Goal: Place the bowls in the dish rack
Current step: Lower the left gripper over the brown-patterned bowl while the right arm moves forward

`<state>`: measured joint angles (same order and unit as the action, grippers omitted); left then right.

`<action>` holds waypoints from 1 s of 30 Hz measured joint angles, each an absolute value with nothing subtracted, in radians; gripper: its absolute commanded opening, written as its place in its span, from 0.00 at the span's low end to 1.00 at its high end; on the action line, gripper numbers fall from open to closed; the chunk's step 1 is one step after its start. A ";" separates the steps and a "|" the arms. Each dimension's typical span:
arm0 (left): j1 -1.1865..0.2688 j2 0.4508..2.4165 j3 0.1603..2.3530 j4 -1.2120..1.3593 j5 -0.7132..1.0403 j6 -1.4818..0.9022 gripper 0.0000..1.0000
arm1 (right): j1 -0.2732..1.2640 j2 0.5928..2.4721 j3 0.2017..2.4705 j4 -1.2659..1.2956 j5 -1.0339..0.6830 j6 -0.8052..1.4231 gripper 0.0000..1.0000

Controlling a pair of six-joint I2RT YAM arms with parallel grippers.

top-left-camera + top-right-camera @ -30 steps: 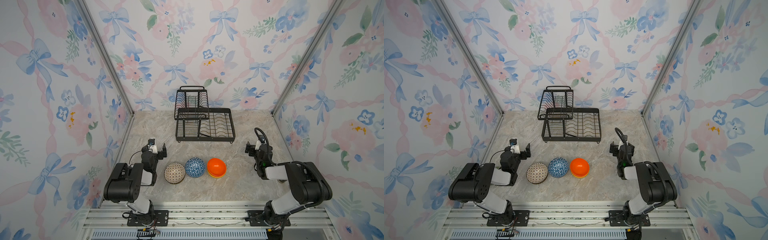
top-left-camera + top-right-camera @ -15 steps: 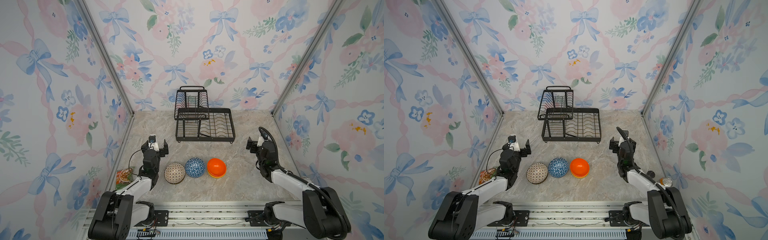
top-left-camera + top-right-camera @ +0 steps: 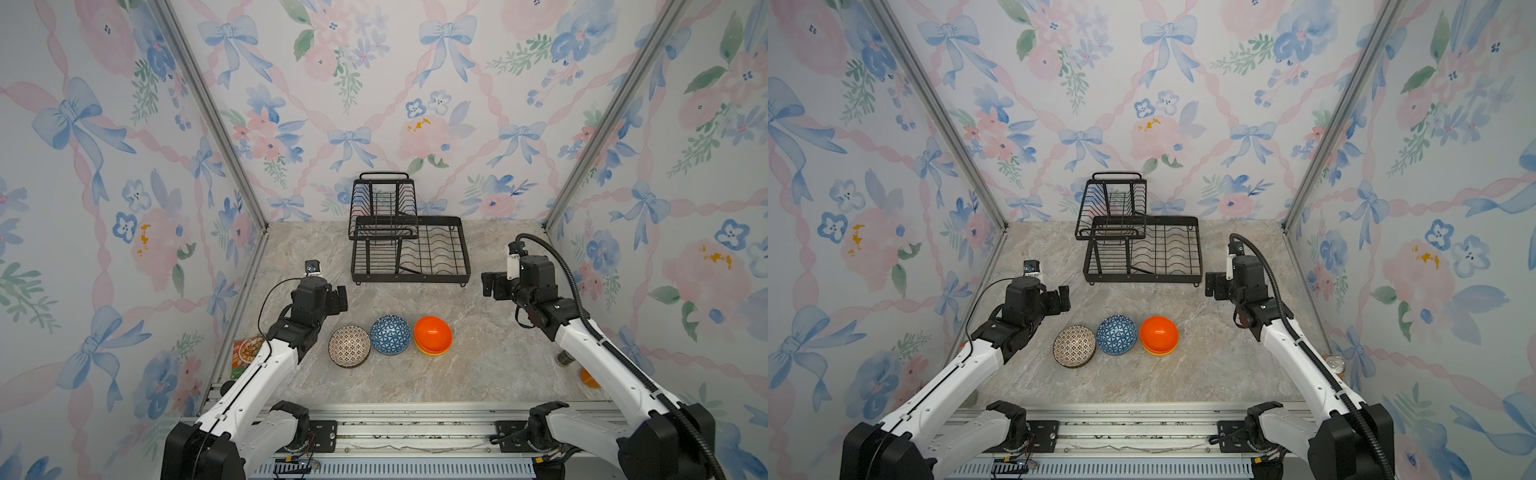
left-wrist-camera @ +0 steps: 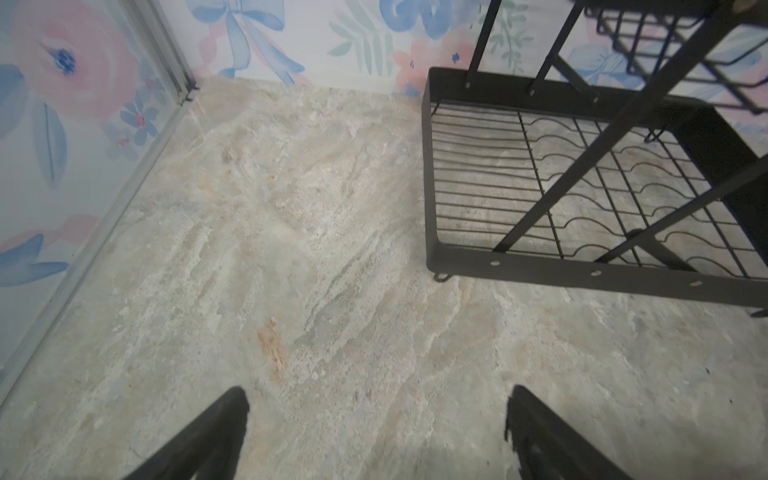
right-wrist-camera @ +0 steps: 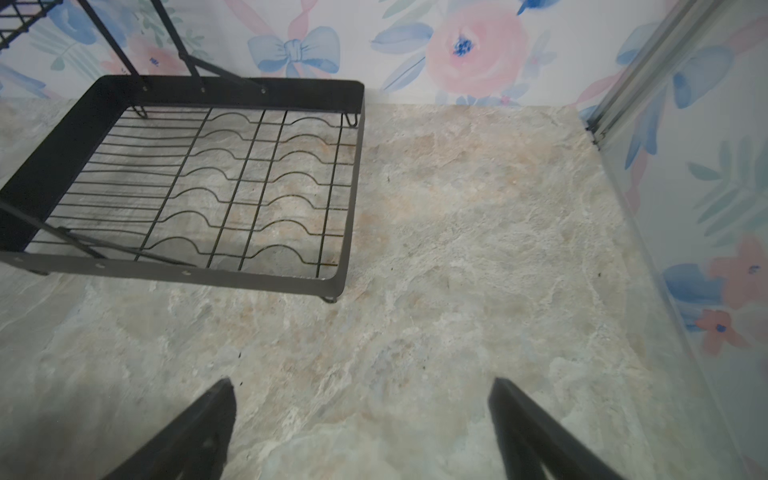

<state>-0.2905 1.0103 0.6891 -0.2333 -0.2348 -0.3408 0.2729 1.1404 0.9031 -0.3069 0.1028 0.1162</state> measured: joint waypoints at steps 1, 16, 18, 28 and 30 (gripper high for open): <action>-0.290 1.006 0.694 -0.265 -0.208 -0.351 0.98 | 0.280 1.140 0.919 -0.353 0.080 0.118 0.97; -0.320 0.965 0.682 -0.534 -0.042 -0.463 0.94 | 0.322 1.113 0.978 -0.511 -0.019 0.120 0.97; -0.327 0.981 0.682 -0.542 -0.026 -0.473 0.92 | 0.322 1.113 0.978 -0.514 -0.020 0.120 0.97; -0.403 1.012 0.685 -0.645 -0.005 -0.551 0.81 | 0.322 1.113 0.960 -0.513 -0.020 0.120 0.97; -0.417 1.011 0.690 -0.667 -0.028 -0.570 0.77 | 0.322 1.113 0.957 -0.513 -0.023 0.120 0.97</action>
<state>-0.4171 1.0111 0.6899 -0.6670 -0.0280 -0.5697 0.3218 1.1126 0.9569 -0.5125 -0.0227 0.1196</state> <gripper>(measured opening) 0.805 0.967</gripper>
